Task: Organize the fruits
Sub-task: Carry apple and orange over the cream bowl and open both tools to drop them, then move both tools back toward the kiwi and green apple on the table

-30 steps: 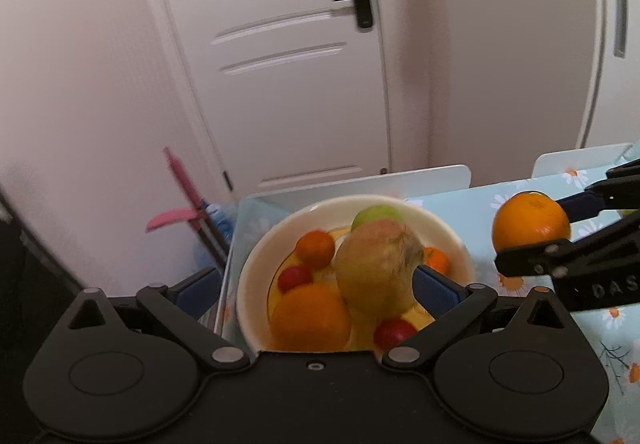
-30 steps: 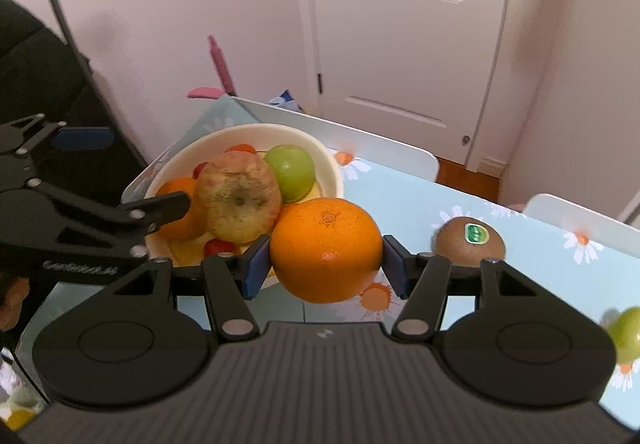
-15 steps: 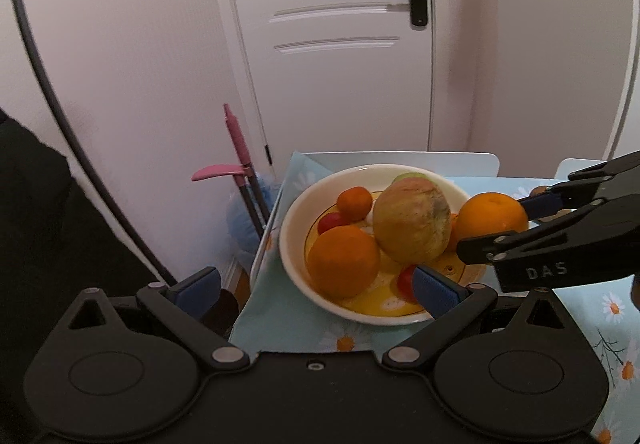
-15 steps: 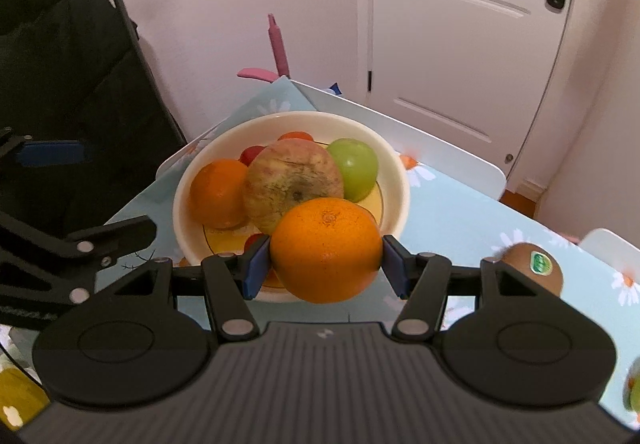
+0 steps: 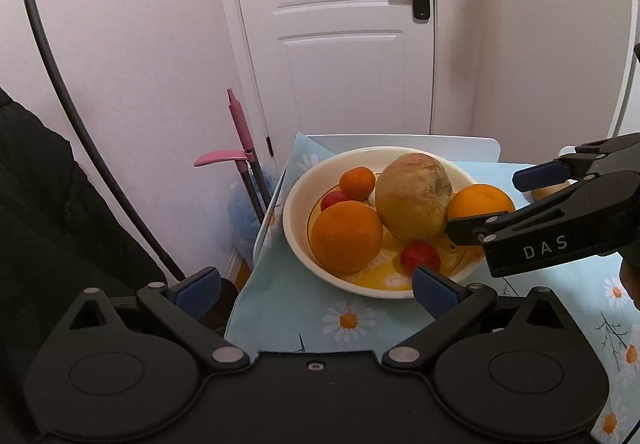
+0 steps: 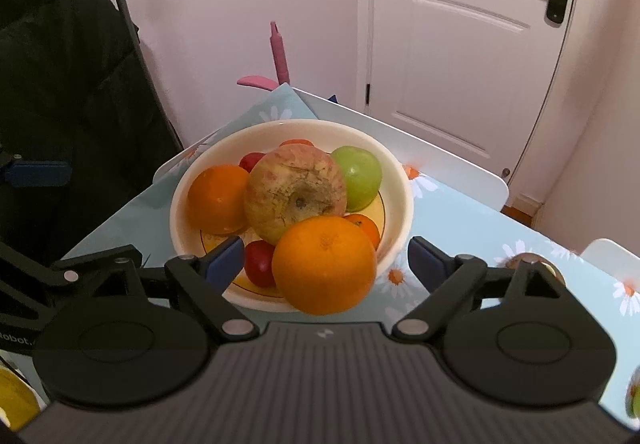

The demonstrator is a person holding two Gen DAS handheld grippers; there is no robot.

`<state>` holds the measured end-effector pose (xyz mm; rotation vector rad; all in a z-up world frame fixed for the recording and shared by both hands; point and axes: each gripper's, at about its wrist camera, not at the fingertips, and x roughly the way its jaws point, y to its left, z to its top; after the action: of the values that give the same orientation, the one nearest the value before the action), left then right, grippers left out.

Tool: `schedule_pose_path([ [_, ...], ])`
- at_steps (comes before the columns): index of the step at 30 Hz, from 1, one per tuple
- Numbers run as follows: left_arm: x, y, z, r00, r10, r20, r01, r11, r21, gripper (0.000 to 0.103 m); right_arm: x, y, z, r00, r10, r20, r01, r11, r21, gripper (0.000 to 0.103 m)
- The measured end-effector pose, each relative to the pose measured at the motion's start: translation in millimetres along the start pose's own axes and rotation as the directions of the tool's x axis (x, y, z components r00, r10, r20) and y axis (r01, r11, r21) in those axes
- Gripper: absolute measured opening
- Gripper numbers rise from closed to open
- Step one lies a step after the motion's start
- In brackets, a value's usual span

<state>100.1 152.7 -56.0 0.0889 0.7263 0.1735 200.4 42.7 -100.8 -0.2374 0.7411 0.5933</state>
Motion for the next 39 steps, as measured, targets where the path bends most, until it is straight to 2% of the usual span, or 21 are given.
schedule_pose_path([
  [14,-24.0,-5.7,15.1,0.999,-0.024,0.044,0.022,0.999,0.04,0.103,-46.8,-2.9,-0.9,0.999,-0.04,0.031,0.038,0.997,0.071,0.103],
  [24,-43.1,-19.3,36.3,0.992,-0.092,0.088,0.084,0.992,0.096,0.103,-101.8,-26.0,-7.4,0.989,-0.139,0.053,0.127,0.975,0.185,0.103],
  [30,-54.5,-47.2,45.9,0.985,-0.128,0.115,0.116,0.988,0.105,0.103,-134.7,-59.7,-22.2,0.98,-0.188,0.062,0.17,0.959,0.226,0.103],
  [39,-60.6,-121.0,47.8,0.988,-0.112,0.107,0.106,0.993,0.058,0.103,-165.7,-126.8,-62.6,0.981,-0.192,0.031,0.18,0.957,0.227,0.103],
])
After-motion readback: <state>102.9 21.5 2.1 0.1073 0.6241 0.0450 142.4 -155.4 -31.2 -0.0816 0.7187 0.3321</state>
